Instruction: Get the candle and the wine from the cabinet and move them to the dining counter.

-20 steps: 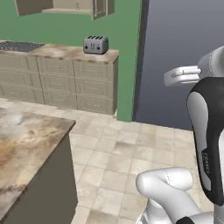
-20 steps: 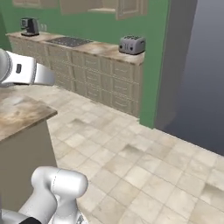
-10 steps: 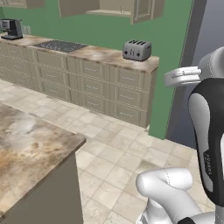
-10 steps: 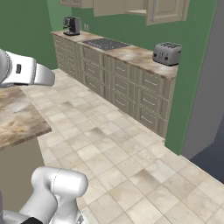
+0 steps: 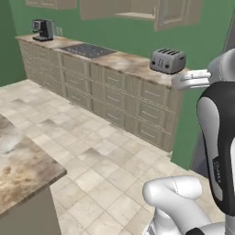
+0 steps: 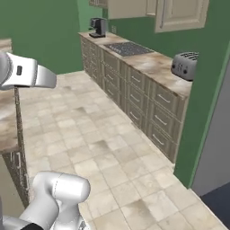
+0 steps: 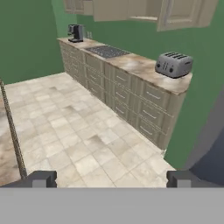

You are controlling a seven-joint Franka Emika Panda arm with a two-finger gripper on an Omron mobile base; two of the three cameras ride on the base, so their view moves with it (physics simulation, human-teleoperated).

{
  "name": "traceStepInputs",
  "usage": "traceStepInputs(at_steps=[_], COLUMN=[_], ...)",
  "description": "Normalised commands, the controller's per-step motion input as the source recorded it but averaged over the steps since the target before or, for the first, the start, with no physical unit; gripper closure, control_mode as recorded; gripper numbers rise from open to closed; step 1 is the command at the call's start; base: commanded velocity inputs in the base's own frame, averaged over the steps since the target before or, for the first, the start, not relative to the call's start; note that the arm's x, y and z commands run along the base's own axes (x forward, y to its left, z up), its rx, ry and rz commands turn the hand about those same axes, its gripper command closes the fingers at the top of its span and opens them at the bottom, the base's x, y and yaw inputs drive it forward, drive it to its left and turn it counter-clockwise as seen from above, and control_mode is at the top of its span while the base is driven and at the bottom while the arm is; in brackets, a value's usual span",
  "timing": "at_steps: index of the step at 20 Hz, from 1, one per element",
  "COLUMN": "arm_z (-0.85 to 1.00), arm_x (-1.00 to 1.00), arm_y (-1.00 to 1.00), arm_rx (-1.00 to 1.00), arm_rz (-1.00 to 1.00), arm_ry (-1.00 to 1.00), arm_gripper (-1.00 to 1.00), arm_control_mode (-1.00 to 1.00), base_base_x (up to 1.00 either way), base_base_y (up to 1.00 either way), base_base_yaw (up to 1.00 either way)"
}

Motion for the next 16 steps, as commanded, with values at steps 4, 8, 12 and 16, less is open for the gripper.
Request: traceStepInputs(at_steps=[4, 8, 12, 16], arm_z=[0.00, 0.00, 0.00, 0.00], arm_x=[0.00, 0.00, 0.00, 0.00], arm_y=[0.00, 0.00, 0.00, 0.00], arm_rx=[0.00, 0.00, 0.00, 0.00], arm_rz=[0.00, 0.00, 0.00, 0.00], arm_ry=[0.00, 0.00, 0.00, 0.00], arm_gripper=[-1.00, -1.00, -1.00, -1.00], arm_control_mode=[1.00, 1.00, 1.00, 1.00], base_base_x=[0.92, 0.85, 0.93, 0.76], base_base_y=[-0.50, -0.50, -0.50, -0.22], base_base_yaw=[0.62, 0.62, 0.41, 0.01])
